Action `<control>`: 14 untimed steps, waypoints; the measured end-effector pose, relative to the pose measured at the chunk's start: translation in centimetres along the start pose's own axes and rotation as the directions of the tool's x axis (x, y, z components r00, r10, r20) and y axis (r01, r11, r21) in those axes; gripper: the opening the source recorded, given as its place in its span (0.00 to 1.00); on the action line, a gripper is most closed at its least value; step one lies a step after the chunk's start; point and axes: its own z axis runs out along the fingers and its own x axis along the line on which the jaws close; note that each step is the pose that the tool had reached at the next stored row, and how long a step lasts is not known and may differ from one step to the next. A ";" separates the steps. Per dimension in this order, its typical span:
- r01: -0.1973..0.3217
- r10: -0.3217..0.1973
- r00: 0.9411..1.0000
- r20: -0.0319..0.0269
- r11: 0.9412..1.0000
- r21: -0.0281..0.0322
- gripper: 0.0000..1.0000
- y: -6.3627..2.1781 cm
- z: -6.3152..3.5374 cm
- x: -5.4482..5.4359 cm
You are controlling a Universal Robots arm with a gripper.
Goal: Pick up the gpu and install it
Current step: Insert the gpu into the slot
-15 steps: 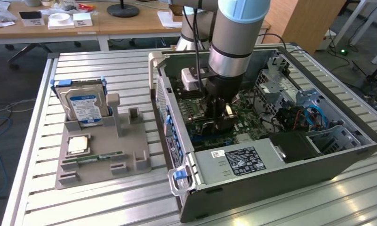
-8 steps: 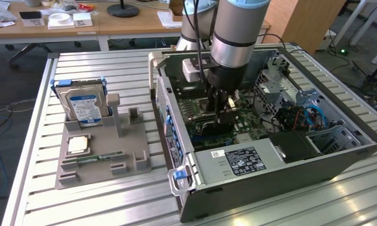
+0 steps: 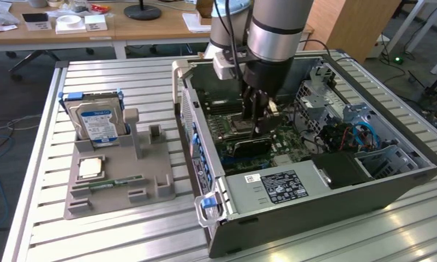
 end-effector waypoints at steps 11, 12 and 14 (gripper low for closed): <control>0.000 0.000 1.000 0.000 1.000 0.001 0.57 -0.10 -2.67 -0.1; 0.000 0.000 1.000 0.000 1.000 0.001 0.57 -0.10 -2.76 -0.1; 0.000 0.000 1.000 0.000 1.000 0.001 0.57 -0.10 -2.76 -0.1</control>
